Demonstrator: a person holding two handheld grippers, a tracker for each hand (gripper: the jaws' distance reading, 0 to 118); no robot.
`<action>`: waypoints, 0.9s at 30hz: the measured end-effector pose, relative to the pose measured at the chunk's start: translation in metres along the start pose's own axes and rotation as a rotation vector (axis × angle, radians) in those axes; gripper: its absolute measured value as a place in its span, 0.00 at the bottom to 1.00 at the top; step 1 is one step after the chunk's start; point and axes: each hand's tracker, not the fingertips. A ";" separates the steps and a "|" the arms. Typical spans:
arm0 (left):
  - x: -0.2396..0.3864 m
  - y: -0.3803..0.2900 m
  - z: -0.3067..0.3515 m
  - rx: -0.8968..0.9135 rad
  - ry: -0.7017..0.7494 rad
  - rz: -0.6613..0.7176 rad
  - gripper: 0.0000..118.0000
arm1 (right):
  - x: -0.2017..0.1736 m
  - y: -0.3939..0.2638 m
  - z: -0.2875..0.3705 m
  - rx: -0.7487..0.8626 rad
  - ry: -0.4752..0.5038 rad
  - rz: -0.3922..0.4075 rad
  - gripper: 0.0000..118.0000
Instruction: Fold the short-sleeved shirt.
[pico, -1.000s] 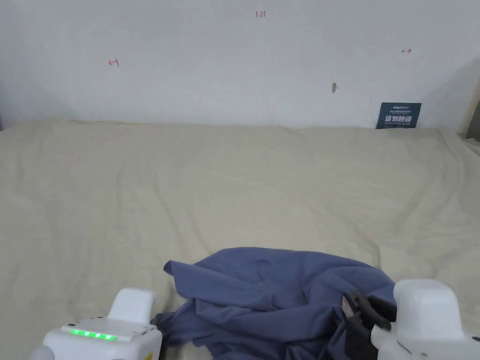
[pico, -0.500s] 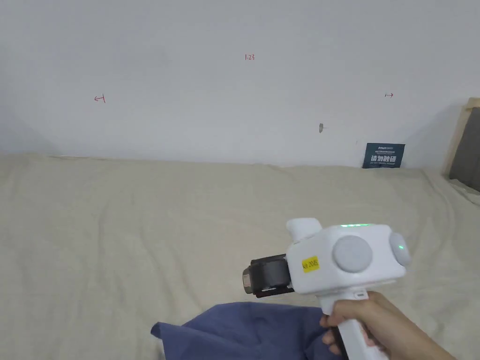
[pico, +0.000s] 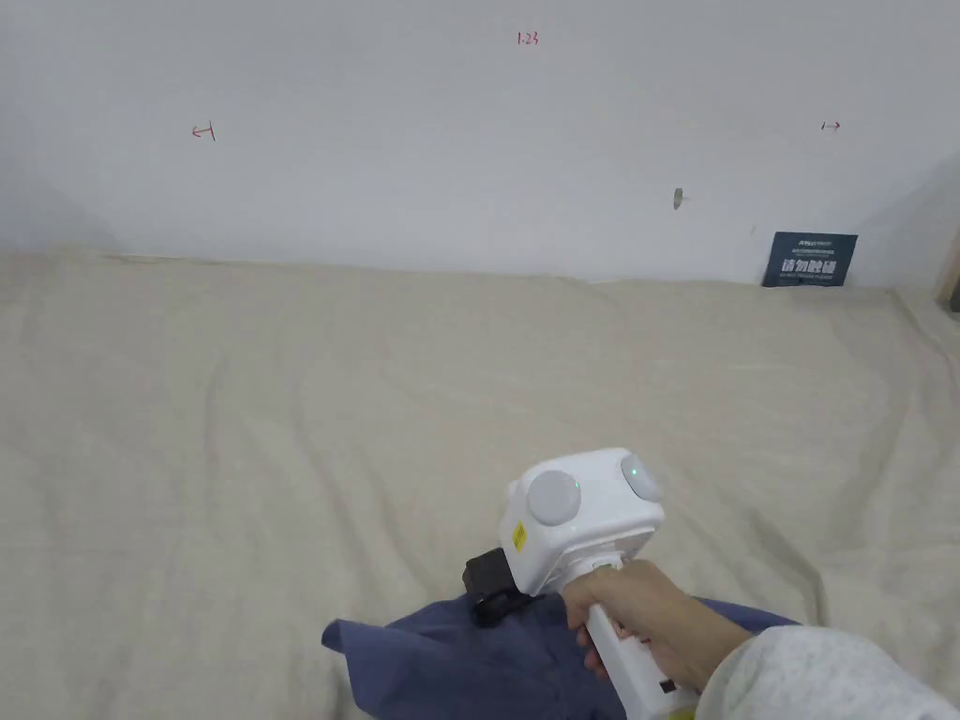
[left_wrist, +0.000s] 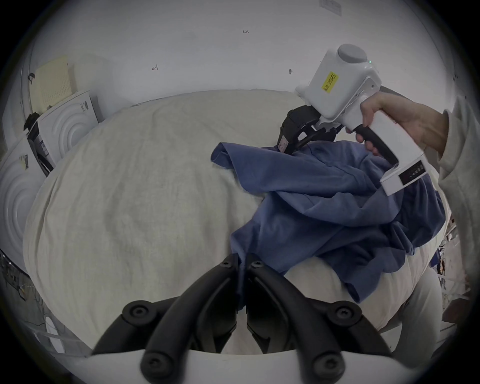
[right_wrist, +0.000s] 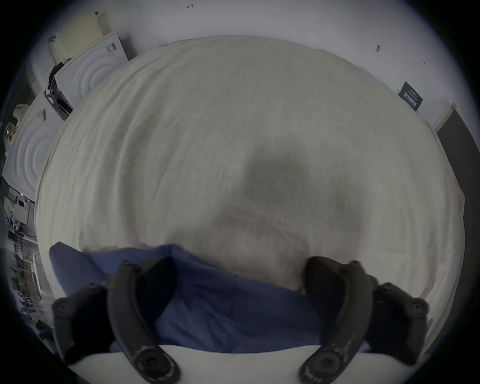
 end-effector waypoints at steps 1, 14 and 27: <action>0.001 0.001 -0.001 0.000 0.003 0.000 0.04 | -0.001 0.000 0.005 -0.004 -0.012 0.016 0.77; 0.007 0.014 0.024 0.052 0.046 0.007 0.04 | 0.029 -0.019 0.072 0.085 -0.018 0.024 0.04; 0.002 0.087 0.111 0.322 0.160 -0.007 0.04 | 0.141 -0.086 0.301 0.494 0.009 -0.223 0.04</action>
